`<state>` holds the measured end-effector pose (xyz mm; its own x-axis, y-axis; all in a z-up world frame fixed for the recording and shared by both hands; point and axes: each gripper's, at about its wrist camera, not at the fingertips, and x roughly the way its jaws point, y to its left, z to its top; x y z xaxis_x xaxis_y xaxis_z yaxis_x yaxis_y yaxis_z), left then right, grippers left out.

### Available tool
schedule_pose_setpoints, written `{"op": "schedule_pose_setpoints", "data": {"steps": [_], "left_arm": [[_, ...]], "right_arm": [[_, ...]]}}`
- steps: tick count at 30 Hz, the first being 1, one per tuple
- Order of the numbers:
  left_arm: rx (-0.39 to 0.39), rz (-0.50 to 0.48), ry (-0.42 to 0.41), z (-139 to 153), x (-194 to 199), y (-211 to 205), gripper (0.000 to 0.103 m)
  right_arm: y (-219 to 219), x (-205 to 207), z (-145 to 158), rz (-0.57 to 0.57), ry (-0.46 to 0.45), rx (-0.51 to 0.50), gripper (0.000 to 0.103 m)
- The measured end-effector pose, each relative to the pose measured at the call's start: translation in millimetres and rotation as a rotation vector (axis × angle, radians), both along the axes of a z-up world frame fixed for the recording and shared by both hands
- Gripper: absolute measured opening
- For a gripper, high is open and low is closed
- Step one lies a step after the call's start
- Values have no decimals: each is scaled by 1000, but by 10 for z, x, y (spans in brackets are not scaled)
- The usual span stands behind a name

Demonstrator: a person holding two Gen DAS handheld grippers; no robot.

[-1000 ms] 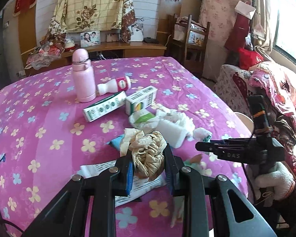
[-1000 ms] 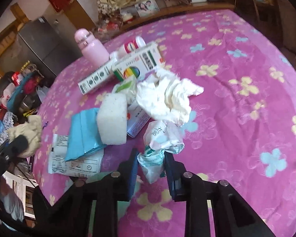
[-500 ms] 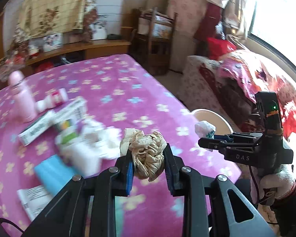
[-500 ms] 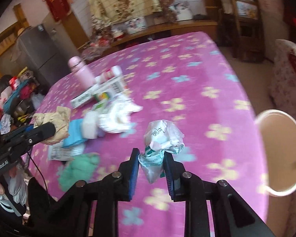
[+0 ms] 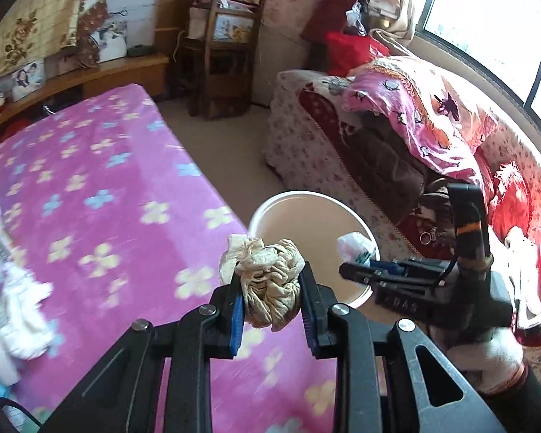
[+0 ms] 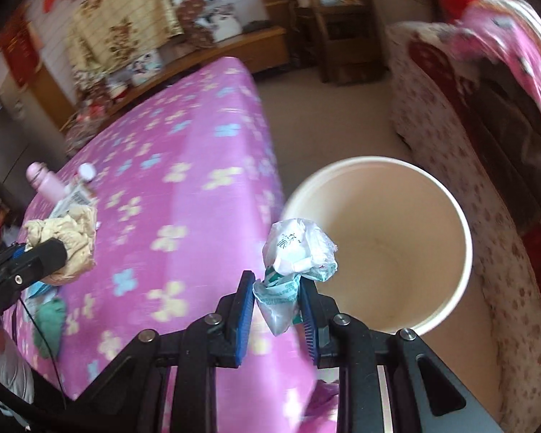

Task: Collect trash
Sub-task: 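Open both tools to drop the paper and tissue into the bucket, then move both open tools back toward the trash on the table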

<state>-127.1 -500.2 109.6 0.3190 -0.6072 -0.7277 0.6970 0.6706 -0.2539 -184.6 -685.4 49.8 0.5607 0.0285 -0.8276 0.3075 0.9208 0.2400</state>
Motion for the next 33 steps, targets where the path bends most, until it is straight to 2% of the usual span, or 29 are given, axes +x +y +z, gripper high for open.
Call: {"op": "schedule_pose_setpoints", "data": {"steps": [5,7,9,11,12,13,14,15,22,33], "left_arm": [[-3,4,32,-156,156,-457,29],[-12,9,47,-224,231,-600,37],[-32,14,77,-287,305,-703,54],[-45,22,95,-341,355,-770,64],[-45,26,100,-353,370,-773,65],[-45,32,110,-375,389,-780,65],[-47,35,122,-388,400,-767,65],[-48,38,127,-397,404,-742,65],[24,77,66,-349,279,-530,65],[54,151,-35,-101,-29,114,65]], "right_arm": [[-310,25,-206,-47,13,12,29],[-418,51,-276,-68,20,5,29],[-526,68,-330,-90,5,2,30],[-628,76,-378,-102,-4,24,31],[-675,84,-409,-105,-2,43,37],[-703,92,-431,-110,3,54,53],[-737,81,-450,-120,0,59,62],[-757,51,-456,-127,-13,60,68],[-721,-61,-467,-144,-19,69,68],[-70,-132,-61,-62,-53,2,68]]}}
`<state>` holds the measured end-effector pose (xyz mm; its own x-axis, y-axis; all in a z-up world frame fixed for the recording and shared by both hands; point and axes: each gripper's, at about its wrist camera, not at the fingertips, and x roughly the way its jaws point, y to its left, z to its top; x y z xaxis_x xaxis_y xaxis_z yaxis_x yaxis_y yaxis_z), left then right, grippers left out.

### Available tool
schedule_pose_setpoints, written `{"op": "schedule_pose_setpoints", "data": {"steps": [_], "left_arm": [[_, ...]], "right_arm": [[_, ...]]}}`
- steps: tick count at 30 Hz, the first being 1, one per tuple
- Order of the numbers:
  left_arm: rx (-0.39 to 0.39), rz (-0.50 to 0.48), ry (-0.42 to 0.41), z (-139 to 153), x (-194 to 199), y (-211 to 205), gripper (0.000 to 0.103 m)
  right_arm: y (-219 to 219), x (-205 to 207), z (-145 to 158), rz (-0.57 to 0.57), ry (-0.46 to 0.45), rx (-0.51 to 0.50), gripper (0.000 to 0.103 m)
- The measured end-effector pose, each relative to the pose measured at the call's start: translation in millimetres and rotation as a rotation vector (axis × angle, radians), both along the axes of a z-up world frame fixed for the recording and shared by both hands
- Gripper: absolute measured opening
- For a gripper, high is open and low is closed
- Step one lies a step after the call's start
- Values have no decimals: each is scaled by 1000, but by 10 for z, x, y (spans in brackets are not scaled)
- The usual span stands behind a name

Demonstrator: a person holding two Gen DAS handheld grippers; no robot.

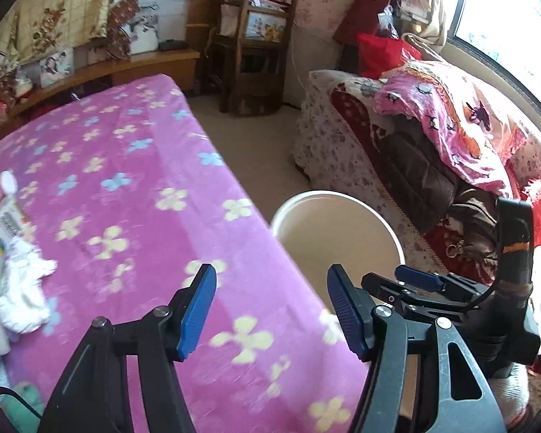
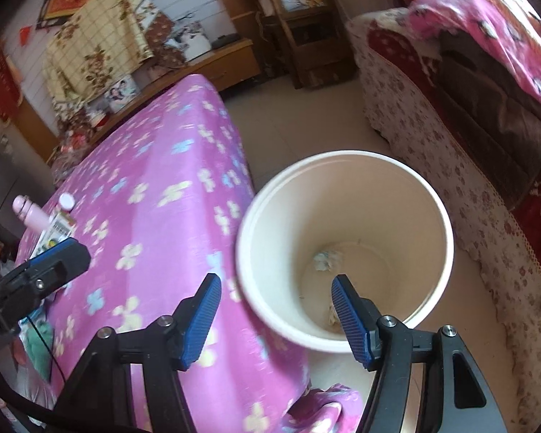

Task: Collect trash
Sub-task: 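Move both open tools back toward the trash on the table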

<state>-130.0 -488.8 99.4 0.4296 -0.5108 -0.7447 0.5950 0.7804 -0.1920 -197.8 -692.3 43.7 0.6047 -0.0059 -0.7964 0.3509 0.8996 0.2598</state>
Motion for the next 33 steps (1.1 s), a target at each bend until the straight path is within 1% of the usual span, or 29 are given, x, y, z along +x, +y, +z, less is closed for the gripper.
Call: {"op": "schedule_pose_setpoints", "data": {"steps": [7,10,16,18,21,25,29,31,32,33], "left_arm": [[12,64,-31,83,-73,562,65],[31,106,-66,103,-92,830,65],[34,185,-84,138,-86,1303,65],[33,205,-94,155,-99,1467,67],[47,225,-107,170,-111,1636,68],[43,232,-89,151,-116,1875,68],[-2,231,-47,120,-150,2178,68],[-30,226,-25,109,-176,2353,70],[-32,223,-19,99,-189,2411,74],[-28,222,-15,85,-209,2485,74]], "right_arm": [[517,74,189,69,-26,0,68],[756,125,245,101,-36,-2,68],[1156,217,292,149,-49,4,68],[1301,257,311,169,-48,3,68],[1511,320,332,208,-48,3,68],[1755,387,355,246,-53,17,68],[1984,444,374,287,-49,12,68],[2109,474,376,311,-49,8,68],[2179,494,373,324,-48,8,68],[2223,505,371,332,-47,8,68]]}}
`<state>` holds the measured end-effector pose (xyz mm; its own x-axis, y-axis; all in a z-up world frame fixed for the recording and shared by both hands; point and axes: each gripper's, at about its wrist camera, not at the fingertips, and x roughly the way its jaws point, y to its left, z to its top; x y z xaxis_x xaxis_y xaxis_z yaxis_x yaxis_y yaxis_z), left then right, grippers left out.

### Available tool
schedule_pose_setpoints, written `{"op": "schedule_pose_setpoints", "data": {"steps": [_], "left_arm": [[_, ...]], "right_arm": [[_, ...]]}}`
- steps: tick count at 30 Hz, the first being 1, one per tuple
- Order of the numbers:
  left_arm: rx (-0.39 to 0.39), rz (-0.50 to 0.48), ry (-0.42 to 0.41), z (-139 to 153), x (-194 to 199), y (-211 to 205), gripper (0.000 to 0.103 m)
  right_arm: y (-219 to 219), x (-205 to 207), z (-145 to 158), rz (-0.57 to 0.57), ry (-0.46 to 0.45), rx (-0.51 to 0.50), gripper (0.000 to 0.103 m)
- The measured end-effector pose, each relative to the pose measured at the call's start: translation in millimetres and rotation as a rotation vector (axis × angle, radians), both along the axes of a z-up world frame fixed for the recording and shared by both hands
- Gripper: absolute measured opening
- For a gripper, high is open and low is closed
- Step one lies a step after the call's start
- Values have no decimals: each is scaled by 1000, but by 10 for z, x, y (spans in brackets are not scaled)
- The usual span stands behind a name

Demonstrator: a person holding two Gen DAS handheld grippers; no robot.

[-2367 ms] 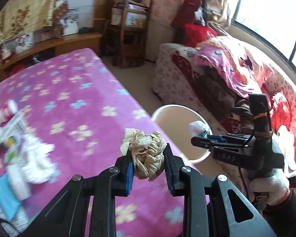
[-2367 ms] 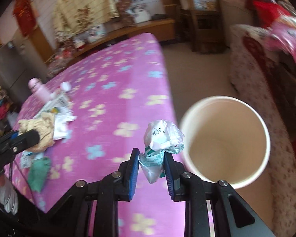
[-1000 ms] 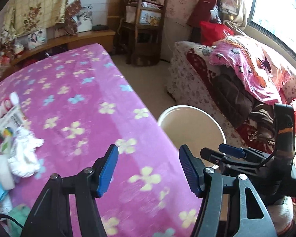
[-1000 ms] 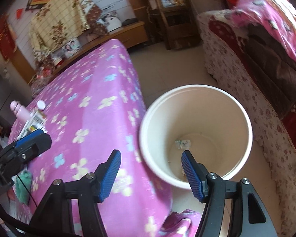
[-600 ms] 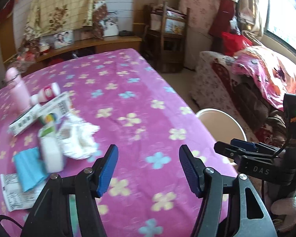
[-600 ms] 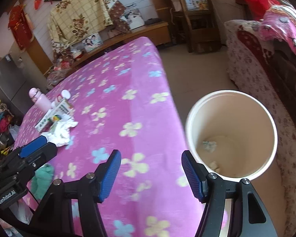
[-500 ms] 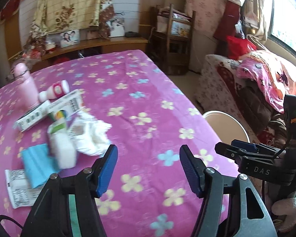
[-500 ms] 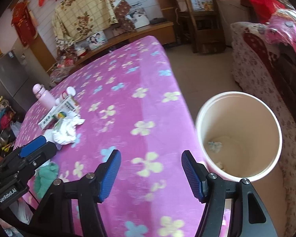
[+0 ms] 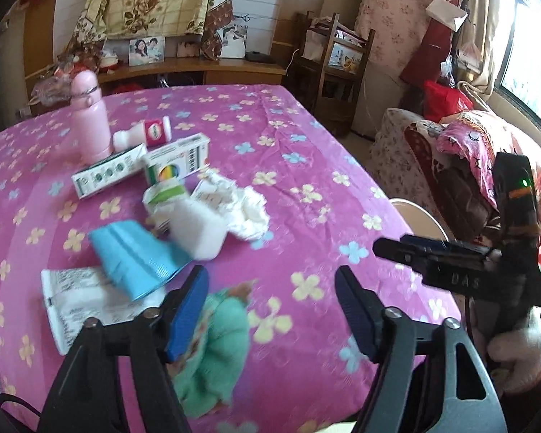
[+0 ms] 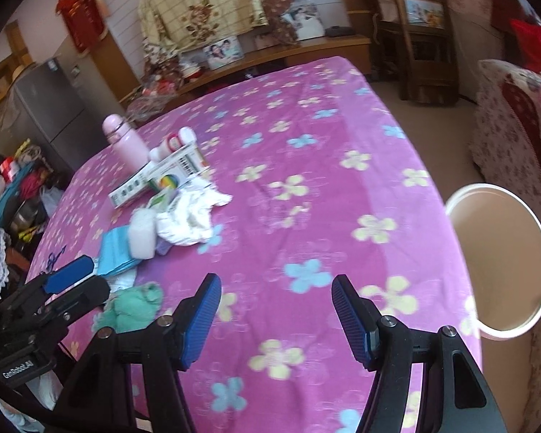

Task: Collect trash
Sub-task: 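Move both open tools back toward the trash on the table, then grasp the green cloth with the left tool while the right tool grasps the white sponge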

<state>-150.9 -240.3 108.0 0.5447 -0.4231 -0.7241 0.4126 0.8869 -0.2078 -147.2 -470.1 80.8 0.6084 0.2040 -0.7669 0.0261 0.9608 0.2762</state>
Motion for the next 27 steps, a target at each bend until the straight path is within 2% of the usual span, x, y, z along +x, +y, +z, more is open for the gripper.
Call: {"op": "schedule_pose_setpoints", "data": {"steps": [9,14,20,22,23,25,27], "left_arm": [[34,-18,43,-264,-117,359,77],[55,-19,80,-498,-64,370,77],[90,-22,71,-657,0,290,77],[69,-43,94,-716,27,271,63],[69,-47,113,-752,45,265,48],[44,-54,124,-776,48,293,46],[29,-62,121,-758,31,338,40]], "right_arm": [[437,188,-76,89,18,2,68],[590,335,-134,123,29,-5,68],[800,516,-82,179,20,24,68],[906,581,-24,212,3,36,68],[972,630,0,232,-4,41,68],[1069,699,8,265,5,44,68],[1156,731,-15,298,16,58,67]]}}
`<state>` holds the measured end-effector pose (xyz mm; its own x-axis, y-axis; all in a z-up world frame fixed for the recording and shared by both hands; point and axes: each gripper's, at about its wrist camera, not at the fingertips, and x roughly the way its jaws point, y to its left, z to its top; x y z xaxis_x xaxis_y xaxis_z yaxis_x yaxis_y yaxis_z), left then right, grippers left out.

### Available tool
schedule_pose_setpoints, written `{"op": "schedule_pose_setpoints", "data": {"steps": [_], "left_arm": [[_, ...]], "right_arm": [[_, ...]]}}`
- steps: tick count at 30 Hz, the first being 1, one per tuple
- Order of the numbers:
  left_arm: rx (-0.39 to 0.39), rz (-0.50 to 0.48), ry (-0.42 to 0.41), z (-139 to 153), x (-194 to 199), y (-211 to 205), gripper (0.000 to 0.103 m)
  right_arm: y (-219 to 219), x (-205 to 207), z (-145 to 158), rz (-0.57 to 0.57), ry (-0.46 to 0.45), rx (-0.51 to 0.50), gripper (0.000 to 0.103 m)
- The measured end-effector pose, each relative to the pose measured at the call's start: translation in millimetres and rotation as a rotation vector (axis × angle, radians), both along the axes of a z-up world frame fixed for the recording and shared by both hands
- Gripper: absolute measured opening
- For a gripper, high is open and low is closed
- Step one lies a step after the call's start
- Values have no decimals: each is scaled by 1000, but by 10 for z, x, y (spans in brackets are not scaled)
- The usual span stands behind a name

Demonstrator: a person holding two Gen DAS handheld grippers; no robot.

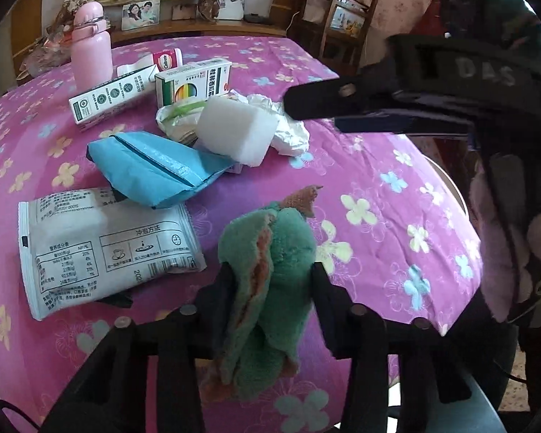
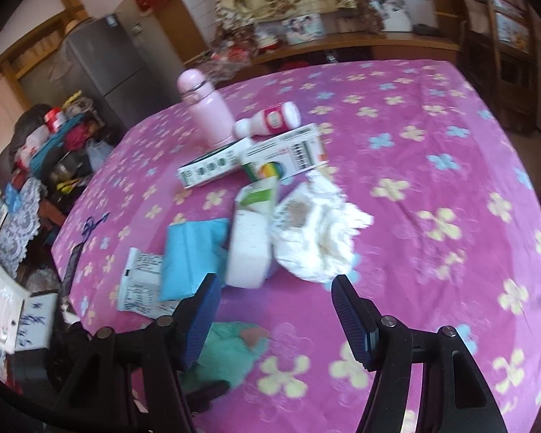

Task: Collect trash
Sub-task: 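Grasp the green cloth with the left tool while the right tool grasps the white sponge, then carry the green cloth and white sponge in both tools over the bucket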

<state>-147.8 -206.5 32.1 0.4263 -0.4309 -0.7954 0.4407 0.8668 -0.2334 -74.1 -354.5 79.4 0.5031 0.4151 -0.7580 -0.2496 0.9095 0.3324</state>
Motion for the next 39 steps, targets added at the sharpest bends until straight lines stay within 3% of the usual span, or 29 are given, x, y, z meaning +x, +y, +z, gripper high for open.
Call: {"op": "schedule_pose_setpoints", "data": {"steps": [11,14,16,17,18,23,28,39], "left_arm": [[9,-8,-2,109,-199,235,37],[-3,6,11,82,-186,268,37],[-9,10,16,74,-184,270,37],[-13,12,17,81,-190,268,37],[-19,11,14,91,-195,263,37],[-31,17,-22,212,-199,233,37],[-42,24,-32,286,-172,136,37],[-70,-38,-65,505,-169,-338,37]], "right_arm": [[352,290,-256,53,43,4,65],[405,403,-331,38,53,-3,59],[416,450,-355,28,49,3,46],[414,457,-360,24,45,12,33],[402,439,-349,18,37,19,32],[286,187,-151,34,-20,30,30],[4,-134,87,44,-44,109,30],[-732,-703,326,-80,-108,49,30]]}}
